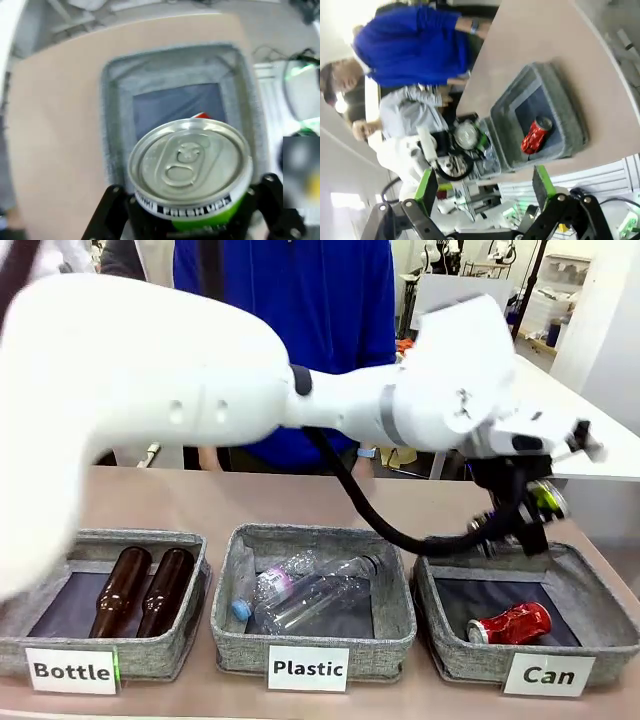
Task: Sort the can waste into the basket.
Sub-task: Pick up the can waste from the table and place it in the right Fabric basket.
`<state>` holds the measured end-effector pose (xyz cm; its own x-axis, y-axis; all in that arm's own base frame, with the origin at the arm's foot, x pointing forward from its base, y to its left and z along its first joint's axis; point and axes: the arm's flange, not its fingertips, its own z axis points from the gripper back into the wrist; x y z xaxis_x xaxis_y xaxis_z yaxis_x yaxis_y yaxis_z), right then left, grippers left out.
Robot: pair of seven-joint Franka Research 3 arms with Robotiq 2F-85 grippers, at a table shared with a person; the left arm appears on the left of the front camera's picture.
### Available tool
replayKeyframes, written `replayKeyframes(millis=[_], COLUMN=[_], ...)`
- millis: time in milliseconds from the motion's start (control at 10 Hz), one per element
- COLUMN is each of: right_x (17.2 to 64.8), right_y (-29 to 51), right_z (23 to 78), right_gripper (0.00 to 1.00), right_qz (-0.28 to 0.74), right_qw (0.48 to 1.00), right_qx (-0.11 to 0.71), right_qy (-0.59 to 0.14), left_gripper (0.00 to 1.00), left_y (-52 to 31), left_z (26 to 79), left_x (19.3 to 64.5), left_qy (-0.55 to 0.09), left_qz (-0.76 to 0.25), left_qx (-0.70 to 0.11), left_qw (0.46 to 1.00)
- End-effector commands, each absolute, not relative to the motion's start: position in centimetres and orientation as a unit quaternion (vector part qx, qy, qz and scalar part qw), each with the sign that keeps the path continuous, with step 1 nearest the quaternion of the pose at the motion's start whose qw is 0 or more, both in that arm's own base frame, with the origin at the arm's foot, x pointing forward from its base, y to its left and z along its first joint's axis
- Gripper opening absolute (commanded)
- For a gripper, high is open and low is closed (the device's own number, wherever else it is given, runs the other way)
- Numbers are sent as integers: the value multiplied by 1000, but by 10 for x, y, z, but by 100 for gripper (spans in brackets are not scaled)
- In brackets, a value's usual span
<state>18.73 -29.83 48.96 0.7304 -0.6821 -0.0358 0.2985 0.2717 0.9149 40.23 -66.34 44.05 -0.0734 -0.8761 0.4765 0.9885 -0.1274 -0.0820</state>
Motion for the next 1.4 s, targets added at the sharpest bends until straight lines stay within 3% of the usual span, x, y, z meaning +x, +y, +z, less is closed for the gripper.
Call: replayKeyframes(millis=[0, 100, 500, 600, 700, 800, 900, 1100, 1200, 1300], right_x=[193, 187, 187, 187, 187, 187, 187, 187, 187, 187], right_y=[-311, -298, -298, -298, -298, -298, -298, -298, -298, -298], right_z=[484, 490, 490, 490, 490, 490, 490, 490, 490, 490], right_gripper=[100, 100, 100, 100, 100, 100, 100, 100, 100, 100], right_qz=[-361, -316, -316, -316, -316, -316, -316, -316, -316, -316], right_qw=[735, 775, 775, 775, 775, 775, 775, 775, 775, 775], right_qx=[523, 514, 514, 514, 514, 514, 514, 514, 514, 514], right_qy=[-234, -187, -187, -187, -187, -187, -187, -187, -187, -187], left_gripper=[0, 0, 0, 15, 58, 73, 100, 100, 93, 100], left_y=[-702, -708, -703, -702, -702, -701, -700, -697, -692, -685], left_z=[438, 428, 428, 427, 425, 426, 428, 432, 434, 437], left_x=[398, 391, 392, 391, 392, 394, 395, 398, 402, 406], left_qy=[-90, -86, -99, -94, -92, -92, -97, -106, -109, -117], left_qz=[-745, -757, -758, -761, -763, -763, -761, -754, -748, -744], left_qx=[-205, -193, -165, -167, -169, -167, -166, -163, -166, -160], left_qw=[628, 618, 623, 620, 618, 618, 619, 628, 633, 638])
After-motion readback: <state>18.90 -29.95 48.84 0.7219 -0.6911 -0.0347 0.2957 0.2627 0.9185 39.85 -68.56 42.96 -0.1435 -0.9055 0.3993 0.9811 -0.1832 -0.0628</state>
